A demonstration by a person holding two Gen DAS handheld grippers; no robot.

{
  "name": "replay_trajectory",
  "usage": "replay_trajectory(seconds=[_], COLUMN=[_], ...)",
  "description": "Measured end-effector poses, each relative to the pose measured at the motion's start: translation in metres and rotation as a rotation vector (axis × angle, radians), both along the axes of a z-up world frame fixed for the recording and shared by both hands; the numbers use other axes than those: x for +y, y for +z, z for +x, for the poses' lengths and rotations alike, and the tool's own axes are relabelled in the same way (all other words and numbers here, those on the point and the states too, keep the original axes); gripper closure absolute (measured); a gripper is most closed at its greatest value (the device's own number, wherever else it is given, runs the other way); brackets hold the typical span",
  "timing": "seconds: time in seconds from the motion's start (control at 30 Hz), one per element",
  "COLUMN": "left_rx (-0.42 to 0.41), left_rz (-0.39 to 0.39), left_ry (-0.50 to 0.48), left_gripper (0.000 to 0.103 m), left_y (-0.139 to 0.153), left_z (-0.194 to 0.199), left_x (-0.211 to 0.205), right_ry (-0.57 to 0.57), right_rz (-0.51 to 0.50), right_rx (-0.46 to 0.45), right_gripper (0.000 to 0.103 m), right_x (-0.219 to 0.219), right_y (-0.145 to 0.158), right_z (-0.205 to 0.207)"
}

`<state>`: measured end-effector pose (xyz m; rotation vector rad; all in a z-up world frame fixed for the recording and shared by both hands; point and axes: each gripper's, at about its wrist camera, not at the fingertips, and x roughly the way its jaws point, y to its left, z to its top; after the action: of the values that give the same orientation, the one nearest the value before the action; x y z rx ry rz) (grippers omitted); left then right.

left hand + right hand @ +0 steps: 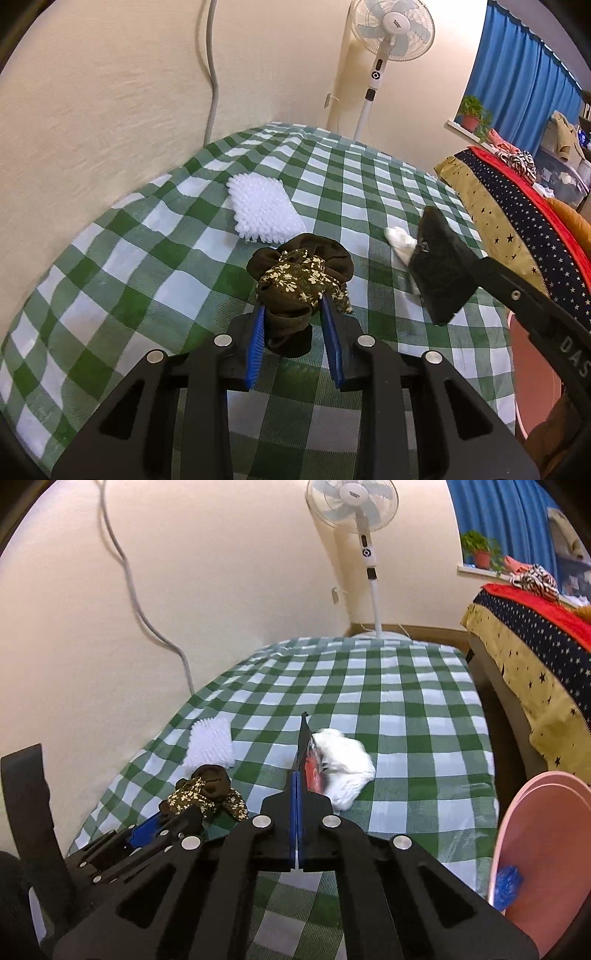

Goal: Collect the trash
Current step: 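Grasp the brown floral cloth with the left gripper while the right grasps the black pouch, then carry the brown cloth and black pouch with both grippers over the pink bin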

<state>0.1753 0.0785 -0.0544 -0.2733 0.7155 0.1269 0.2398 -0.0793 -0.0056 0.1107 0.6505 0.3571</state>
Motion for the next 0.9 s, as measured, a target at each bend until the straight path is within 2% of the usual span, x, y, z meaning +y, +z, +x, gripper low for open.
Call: replay_trajectory(seconds=[0.4, 0.9], left_rx=[-0.033, -0.087], left_rz=[0.018, 0.055], left_ry=[-0.014, -0.075], left_gripper=[0.075, 0.075], left_y=[0.019, 0.043], left_z=[-0.023, -0.052], left_x=[0.000, -0.019], right_ry=[-0.016, -0.079], right_rz=[-0.006, 0.014], right_rx=[-0.038, -0.084], right_gripper=[0.103, 0.103], right_x=[-0.018, -0.048], right_y=[0.020, 0.051], right_z=[-0.037, -0.076])
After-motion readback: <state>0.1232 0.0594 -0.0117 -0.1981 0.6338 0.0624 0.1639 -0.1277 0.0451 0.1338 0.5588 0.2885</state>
